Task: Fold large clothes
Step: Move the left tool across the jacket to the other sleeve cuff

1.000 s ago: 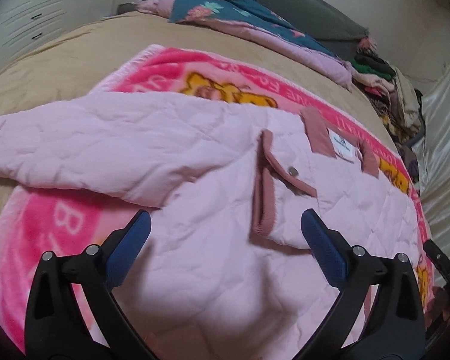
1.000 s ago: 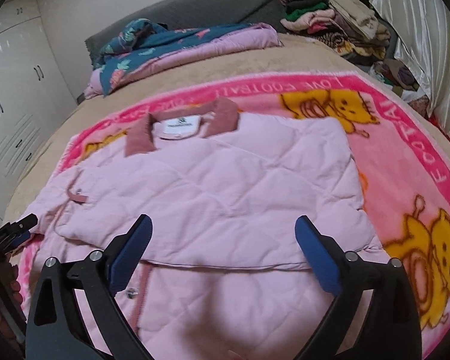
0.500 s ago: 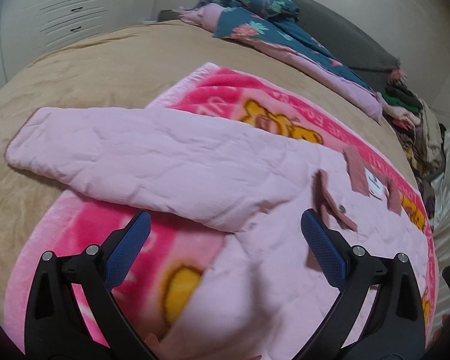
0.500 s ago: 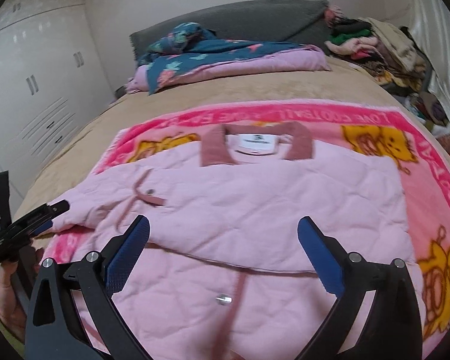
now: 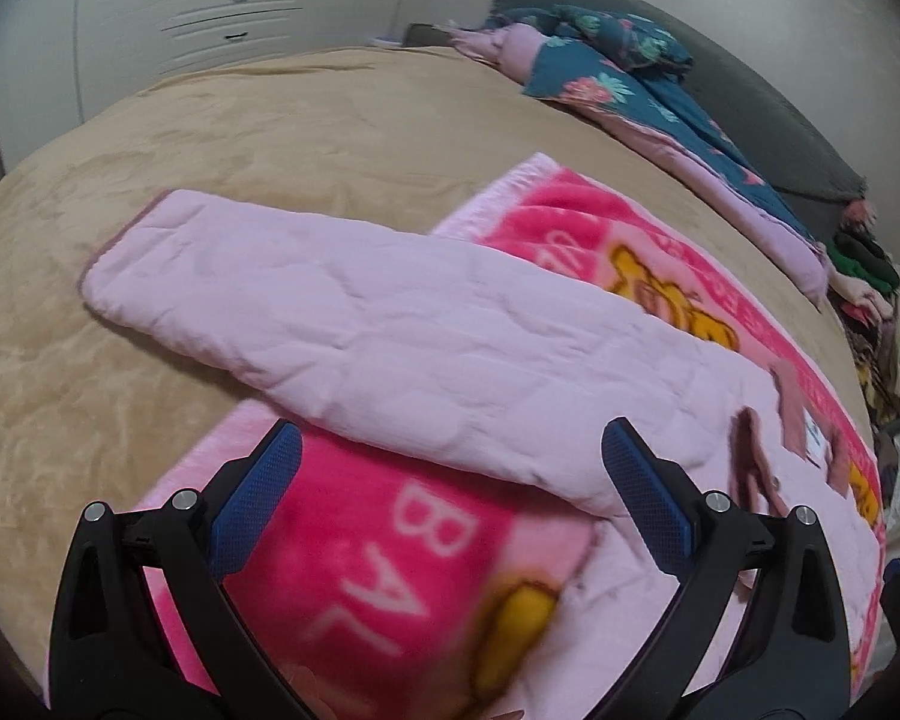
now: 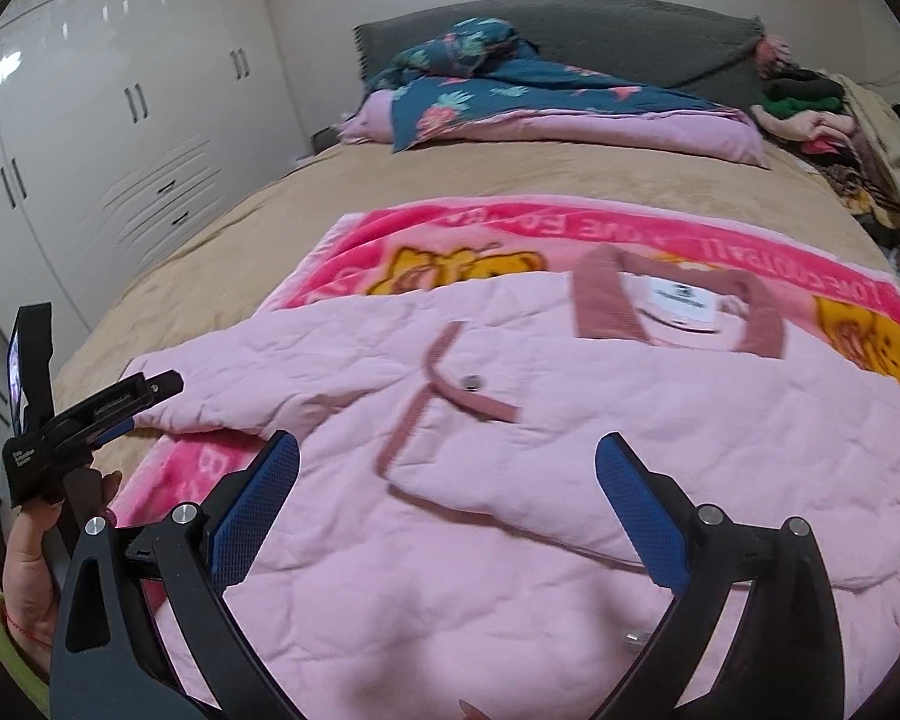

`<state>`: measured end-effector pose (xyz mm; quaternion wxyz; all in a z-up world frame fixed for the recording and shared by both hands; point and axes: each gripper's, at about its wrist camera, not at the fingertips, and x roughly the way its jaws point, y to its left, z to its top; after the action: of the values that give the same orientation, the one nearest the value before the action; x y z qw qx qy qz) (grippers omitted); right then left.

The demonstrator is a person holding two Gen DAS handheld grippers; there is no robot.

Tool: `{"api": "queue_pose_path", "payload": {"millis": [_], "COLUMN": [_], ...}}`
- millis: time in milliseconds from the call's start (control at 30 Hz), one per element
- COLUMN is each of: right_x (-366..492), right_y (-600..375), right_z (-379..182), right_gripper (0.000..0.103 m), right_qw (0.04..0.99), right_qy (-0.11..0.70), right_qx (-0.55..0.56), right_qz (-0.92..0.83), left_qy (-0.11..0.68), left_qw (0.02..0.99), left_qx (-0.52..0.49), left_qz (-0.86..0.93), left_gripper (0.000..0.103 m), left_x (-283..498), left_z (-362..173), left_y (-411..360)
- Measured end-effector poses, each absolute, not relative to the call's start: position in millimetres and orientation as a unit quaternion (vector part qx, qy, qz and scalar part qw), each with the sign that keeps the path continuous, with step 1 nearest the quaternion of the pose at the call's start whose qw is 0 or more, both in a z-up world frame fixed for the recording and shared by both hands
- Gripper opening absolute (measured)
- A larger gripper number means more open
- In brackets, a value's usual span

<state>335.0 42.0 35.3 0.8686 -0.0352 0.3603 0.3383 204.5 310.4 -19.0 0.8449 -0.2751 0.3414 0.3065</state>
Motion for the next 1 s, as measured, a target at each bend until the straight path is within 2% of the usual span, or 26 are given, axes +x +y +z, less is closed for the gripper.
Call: {"api": "queue_pose_path", "payload": {"millis": [533,1000], "right_x": [325,325], "right_y": [151,183], "right_z": [8,-22], "right_gripper": [0.099,0.099], "right_qw": [0.835,0.817], "right_qy": [0.375,0.399], "right_qx": [-0.090,-0.102], "right_qz": [0.392,0.403], "left_qy": [0.339,0.308], "left_qw": [0.800,0.767], "left_qx": [-0.336,-0.408], "left_qz": [0.363,0.388], "left_gripper": [0.094,0.094], "left_x": [176,162], "left_z": [-55,-92], "left_y": [383,438]}}
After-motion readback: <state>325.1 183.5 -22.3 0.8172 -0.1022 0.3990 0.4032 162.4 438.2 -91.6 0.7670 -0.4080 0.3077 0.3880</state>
